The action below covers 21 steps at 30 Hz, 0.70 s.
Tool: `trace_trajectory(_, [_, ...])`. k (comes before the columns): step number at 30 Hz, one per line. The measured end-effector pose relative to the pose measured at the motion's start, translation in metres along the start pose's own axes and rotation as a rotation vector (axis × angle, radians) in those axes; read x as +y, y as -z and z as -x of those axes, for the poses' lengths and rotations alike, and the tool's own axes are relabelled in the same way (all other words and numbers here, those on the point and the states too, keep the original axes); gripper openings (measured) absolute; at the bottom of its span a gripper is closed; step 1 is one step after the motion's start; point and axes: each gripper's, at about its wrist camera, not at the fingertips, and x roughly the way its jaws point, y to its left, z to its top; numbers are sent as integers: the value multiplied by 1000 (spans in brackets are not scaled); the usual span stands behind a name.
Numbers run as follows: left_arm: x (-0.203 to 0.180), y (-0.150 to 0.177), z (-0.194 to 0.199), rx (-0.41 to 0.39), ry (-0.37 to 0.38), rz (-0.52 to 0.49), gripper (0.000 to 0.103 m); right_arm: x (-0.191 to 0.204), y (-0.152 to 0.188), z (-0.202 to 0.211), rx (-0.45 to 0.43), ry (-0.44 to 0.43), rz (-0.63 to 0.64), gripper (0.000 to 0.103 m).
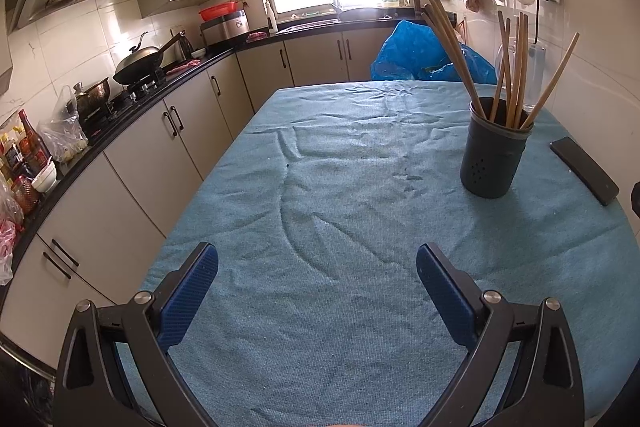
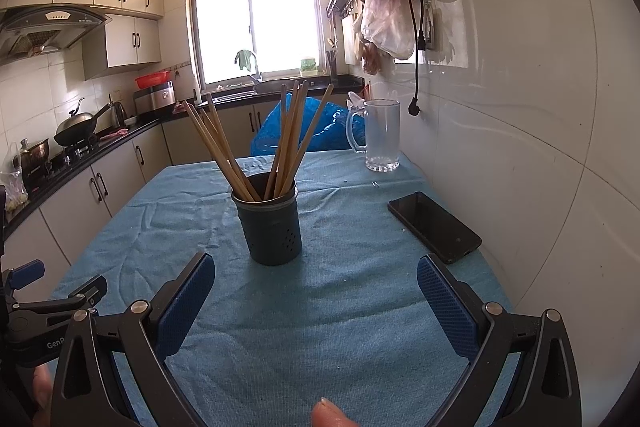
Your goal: Organize utensils
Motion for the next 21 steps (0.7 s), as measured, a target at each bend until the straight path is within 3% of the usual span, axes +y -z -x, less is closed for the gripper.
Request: trace_trajectory(21, [1, 0, -1, 5, 8, -4, 99, 1, 1, -1, 8, 0, 6, 103])
